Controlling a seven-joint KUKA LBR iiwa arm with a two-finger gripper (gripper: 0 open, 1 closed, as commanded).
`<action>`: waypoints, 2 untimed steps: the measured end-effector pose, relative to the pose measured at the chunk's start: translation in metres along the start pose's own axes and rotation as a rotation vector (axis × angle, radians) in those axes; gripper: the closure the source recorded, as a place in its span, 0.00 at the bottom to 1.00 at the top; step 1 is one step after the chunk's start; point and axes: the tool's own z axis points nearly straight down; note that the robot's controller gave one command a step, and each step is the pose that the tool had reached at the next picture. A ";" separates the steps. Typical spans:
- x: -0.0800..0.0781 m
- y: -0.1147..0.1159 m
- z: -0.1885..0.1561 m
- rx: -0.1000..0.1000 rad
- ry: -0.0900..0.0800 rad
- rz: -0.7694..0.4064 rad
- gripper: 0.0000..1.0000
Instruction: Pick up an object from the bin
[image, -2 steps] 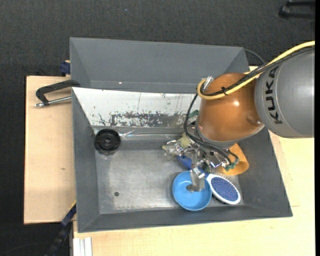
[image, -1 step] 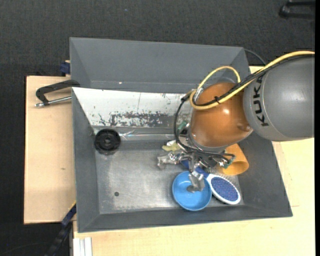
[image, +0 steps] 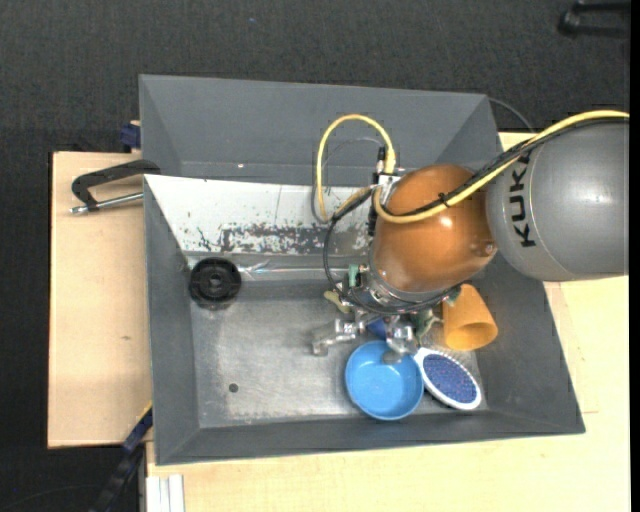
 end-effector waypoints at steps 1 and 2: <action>-0.001 0.000 0.000 -0.002 0.000 0.001 1.00; -0.059 0.010 -0.179 0.010 -0.004 -0.004 1.00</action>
Offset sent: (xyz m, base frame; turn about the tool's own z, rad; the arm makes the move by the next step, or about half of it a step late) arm 0.0000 0.0000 0.0000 0.0000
